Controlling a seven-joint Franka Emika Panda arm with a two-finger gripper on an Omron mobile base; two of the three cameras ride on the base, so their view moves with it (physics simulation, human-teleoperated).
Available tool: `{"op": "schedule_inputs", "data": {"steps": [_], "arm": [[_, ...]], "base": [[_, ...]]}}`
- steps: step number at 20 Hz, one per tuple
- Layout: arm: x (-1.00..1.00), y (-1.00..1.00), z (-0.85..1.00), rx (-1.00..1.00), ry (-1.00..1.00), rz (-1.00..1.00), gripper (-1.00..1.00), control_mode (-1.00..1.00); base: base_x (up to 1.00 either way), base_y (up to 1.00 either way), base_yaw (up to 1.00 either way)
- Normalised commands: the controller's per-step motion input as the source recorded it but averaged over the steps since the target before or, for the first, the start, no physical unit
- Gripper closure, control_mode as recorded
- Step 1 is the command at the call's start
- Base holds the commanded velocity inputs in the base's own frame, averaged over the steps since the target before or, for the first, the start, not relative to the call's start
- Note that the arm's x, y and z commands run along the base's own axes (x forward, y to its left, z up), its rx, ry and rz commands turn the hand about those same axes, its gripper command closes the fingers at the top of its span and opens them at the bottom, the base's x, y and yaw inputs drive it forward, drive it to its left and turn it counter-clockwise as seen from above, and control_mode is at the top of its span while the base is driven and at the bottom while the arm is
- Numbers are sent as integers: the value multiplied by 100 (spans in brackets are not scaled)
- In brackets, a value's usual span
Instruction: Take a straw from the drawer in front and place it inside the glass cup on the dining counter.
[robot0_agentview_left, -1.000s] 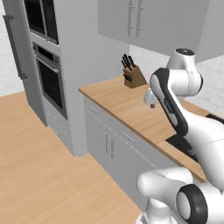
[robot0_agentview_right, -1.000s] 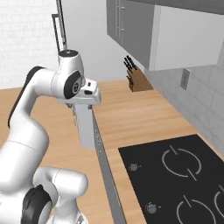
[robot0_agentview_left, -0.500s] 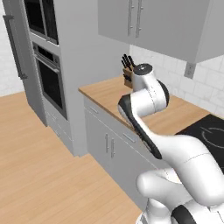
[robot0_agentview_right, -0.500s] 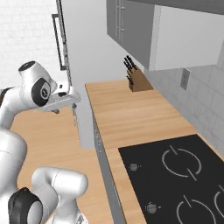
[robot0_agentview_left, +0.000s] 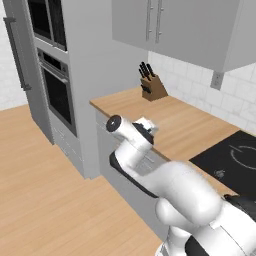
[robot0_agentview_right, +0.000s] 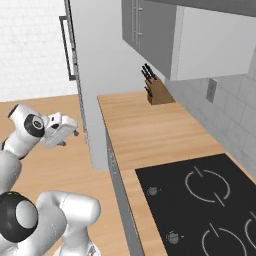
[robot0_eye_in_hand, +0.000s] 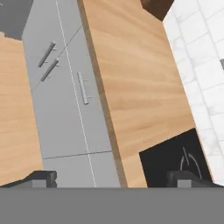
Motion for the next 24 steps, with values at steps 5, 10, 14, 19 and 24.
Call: {"op": "schedule_inputs", "data": {"steps": [5, 10, 14, 19, 24], "arm": [[63, 2, -73, -28, 1, -18, -100, -100], [45, 0, -76, -34, 0, -24, -100, -100], [30, 0, -62, -29, 0, -23, -100, -100], [44, -3, -40, -19, 0, -18, -100, -100], [56, -6, -33, -12, 0, -9, -100, -100]], "base": [[0, 0, 0], [0, 0, 0], [0, 0, 0], [0, 0, 0], [0, 0, 0]]}}
